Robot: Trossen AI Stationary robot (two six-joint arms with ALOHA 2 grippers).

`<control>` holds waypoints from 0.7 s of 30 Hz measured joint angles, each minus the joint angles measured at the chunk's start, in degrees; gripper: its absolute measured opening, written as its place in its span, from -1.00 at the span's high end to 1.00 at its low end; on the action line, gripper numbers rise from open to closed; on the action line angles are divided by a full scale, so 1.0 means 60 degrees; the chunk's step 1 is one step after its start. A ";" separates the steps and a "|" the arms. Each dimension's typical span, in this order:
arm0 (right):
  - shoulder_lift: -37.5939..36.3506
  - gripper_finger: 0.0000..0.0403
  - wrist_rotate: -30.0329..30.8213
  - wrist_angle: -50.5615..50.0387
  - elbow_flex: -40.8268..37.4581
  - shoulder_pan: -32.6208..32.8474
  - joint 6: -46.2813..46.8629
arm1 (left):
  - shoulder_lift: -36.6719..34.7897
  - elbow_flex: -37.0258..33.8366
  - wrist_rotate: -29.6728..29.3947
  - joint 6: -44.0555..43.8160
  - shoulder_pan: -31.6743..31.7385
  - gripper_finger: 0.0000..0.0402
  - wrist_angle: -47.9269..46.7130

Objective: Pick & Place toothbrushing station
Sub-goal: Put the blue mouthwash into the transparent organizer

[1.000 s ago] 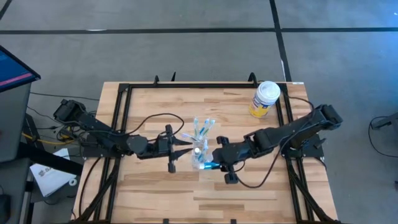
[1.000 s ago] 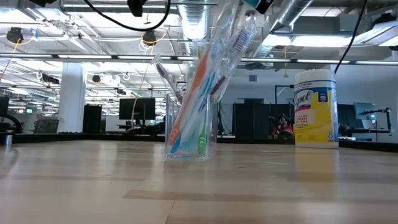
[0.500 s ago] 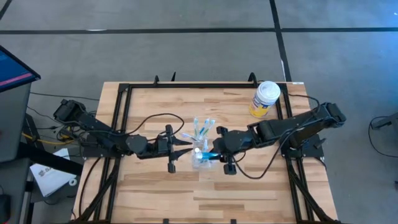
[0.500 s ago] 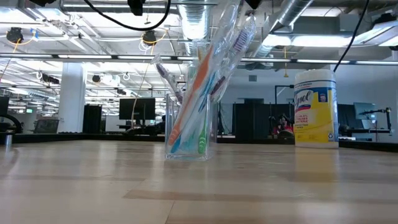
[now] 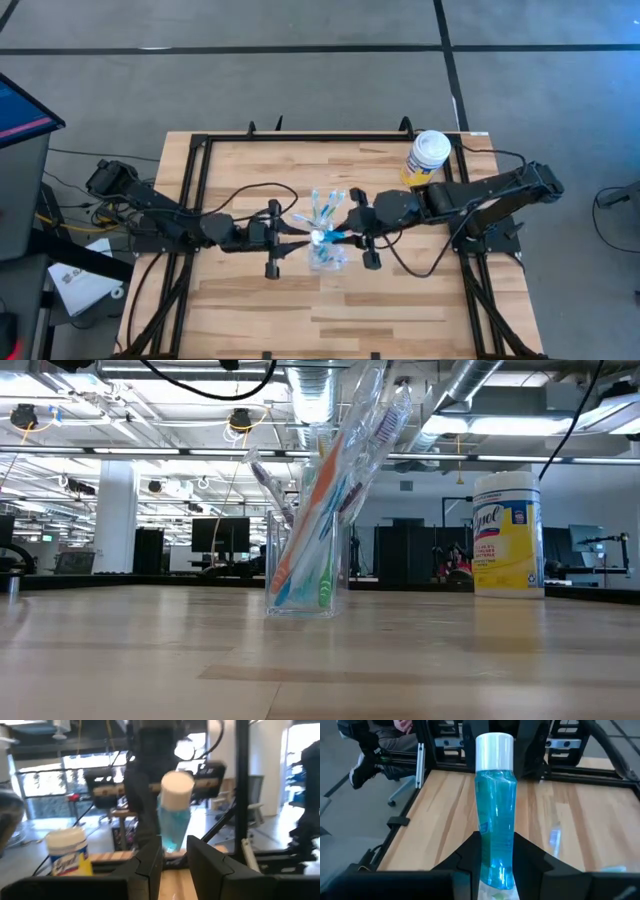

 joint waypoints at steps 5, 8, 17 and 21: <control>0.0004 0.61 0.0000 0.0364 0.0000 -0.0072 -0.0325 | 0.0000 0.0000 0.0919 -0.0008 0.0453 0.57 0.0529; 0.0004 0.61 -0.0004 0.0424 0.0000 -0.0135 -0.0457 | 0.0000 0.0000 0.1327 -0.0080 0.0662 0.57 0.0731; 0.0004 0.61 -0.0004 0.0537 0.0000 -0.0289 -0.0564 | 0.0000 0.0000 0.2436 0.0411 0.0858 0.53 0.1421; 0.0004 0.61 -0.0004 0.0556 0.0000 -0.0298 -0.0566 | 0.0000 0.0000 0.2459 0.0426 0.0858 0.40 0.1506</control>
